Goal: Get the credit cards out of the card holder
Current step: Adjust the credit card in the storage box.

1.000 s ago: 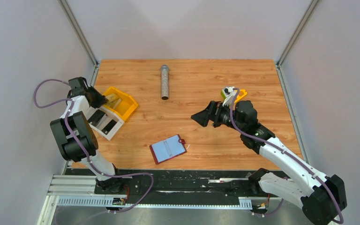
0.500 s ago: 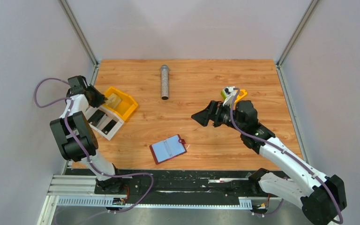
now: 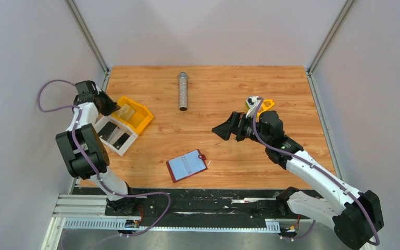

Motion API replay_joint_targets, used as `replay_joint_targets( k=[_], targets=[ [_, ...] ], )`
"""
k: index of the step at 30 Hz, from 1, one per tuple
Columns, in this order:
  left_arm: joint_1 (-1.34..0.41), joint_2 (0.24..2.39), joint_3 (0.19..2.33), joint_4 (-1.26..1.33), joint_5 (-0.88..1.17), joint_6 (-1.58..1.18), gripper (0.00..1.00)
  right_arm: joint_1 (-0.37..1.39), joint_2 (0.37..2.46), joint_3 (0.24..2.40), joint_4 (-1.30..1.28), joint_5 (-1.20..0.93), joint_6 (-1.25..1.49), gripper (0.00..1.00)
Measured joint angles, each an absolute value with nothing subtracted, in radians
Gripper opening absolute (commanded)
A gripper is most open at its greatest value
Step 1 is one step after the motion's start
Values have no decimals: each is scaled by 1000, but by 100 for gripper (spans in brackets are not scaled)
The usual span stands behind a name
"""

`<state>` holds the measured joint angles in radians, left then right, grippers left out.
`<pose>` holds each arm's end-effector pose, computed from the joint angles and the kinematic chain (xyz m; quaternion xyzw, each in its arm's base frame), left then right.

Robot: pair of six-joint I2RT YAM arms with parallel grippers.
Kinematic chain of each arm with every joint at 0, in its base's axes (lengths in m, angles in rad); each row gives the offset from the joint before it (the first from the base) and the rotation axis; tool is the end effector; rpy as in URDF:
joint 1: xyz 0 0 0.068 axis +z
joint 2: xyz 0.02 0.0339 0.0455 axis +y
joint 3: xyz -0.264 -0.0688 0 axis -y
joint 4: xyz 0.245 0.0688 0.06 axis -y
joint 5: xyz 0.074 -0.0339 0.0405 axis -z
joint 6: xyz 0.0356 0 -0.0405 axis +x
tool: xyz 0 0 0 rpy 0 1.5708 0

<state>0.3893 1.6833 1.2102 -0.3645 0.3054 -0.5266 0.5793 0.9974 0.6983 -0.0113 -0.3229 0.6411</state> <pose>0.3439 0.1295 0.2374 -0.3590 0.8517 -0.1660 0.3437 0.1873 0.1360 0.2875 -0.0701 0.8000 0.4397 0.4023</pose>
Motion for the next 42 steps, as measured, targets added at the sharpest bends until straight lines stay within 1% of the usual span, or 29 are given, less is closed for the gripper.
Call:
replay_joint_targets(
  k=[3, 4, 14, 19, 35, 42],
  targets=[
    [365, 1683, 1221, -366, 300, -491, 1, 579, 1009, 698, -11, -323, 641, 100],
    [355, 1683, 1222, -367, 293, -478, 0, 579, 1012, 698, -11, -323, 641, 100],
    [227, 1693, 1250, -394, 195, -398, 0, 579, 1035, 698, -7, -325, 645, 100],
    [185, 1747, 1250, -392, 153, -393, 0, 579, 1039, 698, -3, -327, 645, 100],
    [176, 1838, 1239, -388, 47, -382, 0, 579, 1037, 698, -3, -326, 645, 100],
    [176, 1874, 1273, -408, 7, -374, 0, 570, 1037, 698, -3, -326, 644, 100]
  ],
)
